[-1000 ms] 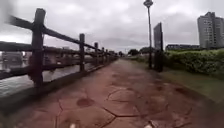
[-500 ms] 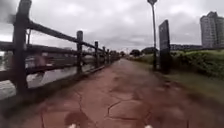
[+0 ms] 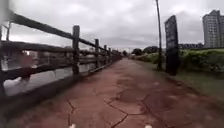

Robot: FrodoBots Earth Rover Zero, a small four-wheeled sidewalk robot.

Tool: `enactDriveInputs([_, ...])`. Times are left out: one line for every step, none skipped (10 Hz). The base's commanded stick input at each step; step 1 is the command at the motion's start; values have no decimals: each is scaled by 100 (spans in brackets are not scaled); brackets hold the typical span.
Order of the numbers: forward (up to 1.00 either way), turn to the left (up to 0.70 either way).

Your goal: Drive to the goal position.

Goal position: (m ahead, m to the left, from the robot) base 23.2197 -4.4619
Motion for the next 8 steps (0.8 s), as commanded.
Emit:
enactDriveInputs([85,1])
enactDriveInputs([85,1])
enactDriveInputs([85,1])
enactDriveInputs([85,1])
enactDriveInputs([85,1])
enactDriveInputs([85,1])
enactDriveInputs([85,1])
enactDriveInputs([85,1])
